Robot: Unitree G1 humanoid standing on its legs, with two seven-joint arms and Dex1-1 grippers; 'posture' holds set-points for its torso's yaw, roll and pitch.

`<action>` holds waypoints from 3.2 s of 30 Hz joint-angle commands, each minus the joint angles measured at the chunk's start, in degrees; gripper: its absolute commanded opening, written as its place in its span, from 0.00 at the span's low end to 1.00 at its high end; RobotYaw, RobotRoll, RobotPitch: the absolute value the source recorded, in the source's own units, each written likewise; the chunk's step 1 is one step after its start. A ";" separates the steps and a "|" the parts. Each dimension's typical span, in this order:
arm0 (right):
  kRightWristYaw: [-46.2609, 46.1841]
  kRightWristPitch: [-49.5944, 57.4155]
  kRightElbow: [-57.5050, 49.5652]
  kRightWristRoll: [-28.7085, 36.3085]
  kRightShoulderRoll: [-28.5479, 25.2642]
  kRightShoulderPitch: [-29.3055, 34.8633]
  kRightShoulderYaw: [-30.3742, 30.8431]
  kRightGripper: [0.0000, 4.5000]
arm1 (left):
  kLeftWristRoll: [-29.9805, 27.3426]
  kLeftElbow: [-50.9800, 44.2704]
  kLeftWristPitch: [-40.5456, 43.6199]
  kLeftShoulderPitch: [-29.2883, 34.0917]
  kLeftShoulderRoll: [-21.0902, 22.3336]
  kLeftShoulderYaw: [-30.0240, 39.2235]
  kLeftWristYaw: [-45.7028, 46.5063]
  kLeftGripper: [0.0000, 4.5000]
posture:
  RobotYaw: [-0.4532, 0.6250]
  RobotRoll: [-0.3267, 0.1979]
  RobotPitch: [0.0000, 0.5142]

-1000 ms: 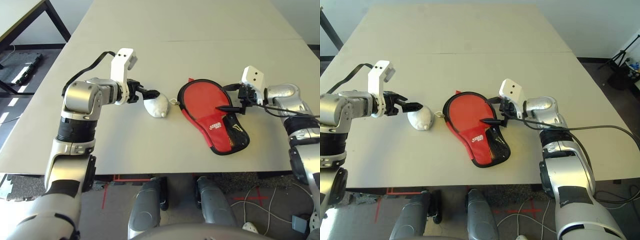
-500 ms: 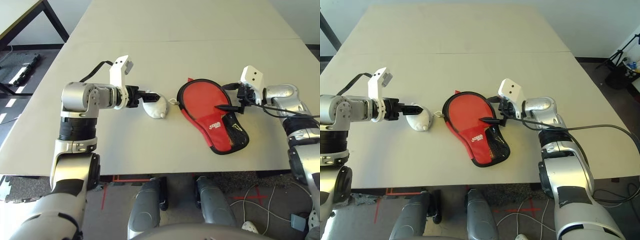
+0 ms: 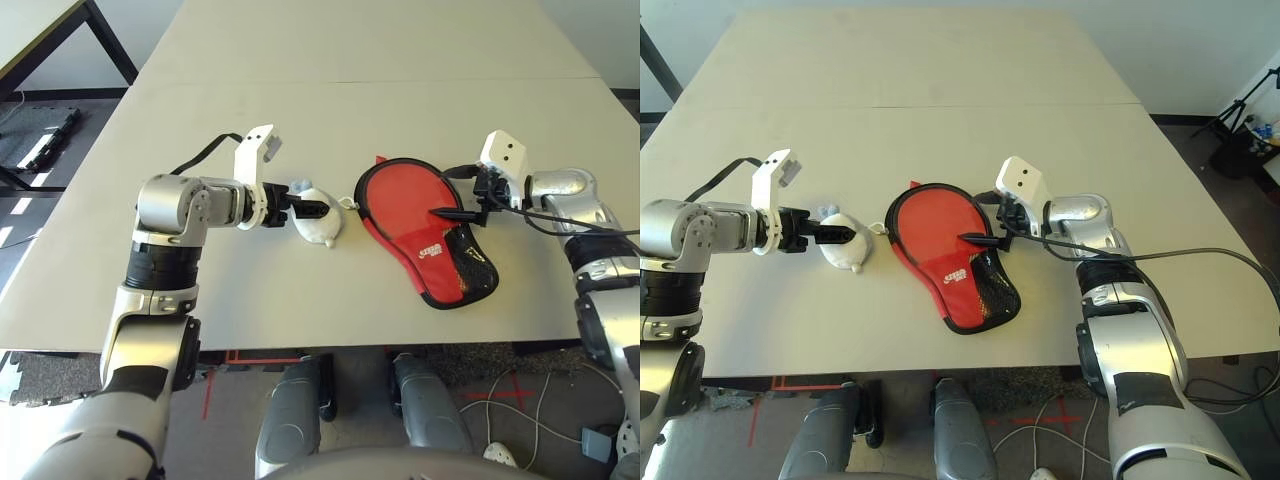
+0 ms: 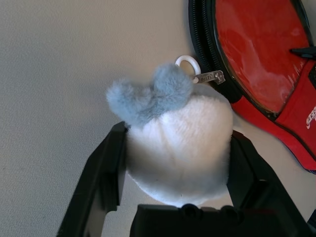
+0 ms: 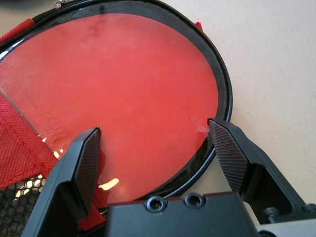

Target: Store the ping-pong paddle in its case and zip it.

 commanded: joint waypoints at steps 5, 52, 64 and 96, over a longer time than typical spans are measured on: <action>-0.83 -0.78 0.69 -4.79 0.32 4.12 3.54 1.00 | 1.66 1.95 -3.83 -0.93 0.34 -0.33 2.19 0.25 | 0.41 0.62 0.43; -1.65 3.13 -8.46 -4.97 0.63 9.49 4.80 1.00 | 21.60 72.41 -66.27 -41.71 -23.03 3.64 15.46 0.04 | 0.28 0.62 0.44; -2.52 5.76 -13.17 -4.45 0.39 12.40 4.55 1.00 | 22.10 72.46 -67.85 -42.98 -31.17 5.64 15.80 0.04 | 0.25 0.62 0.45; -4.47 6.66 -13.89 -4.84 1.24 13.41 4.54 1.00 | 21.47 71.52 -66.25 -45.04 -35.74 7.76 12.76 1.00 | 0.26 0.62 0.43</action>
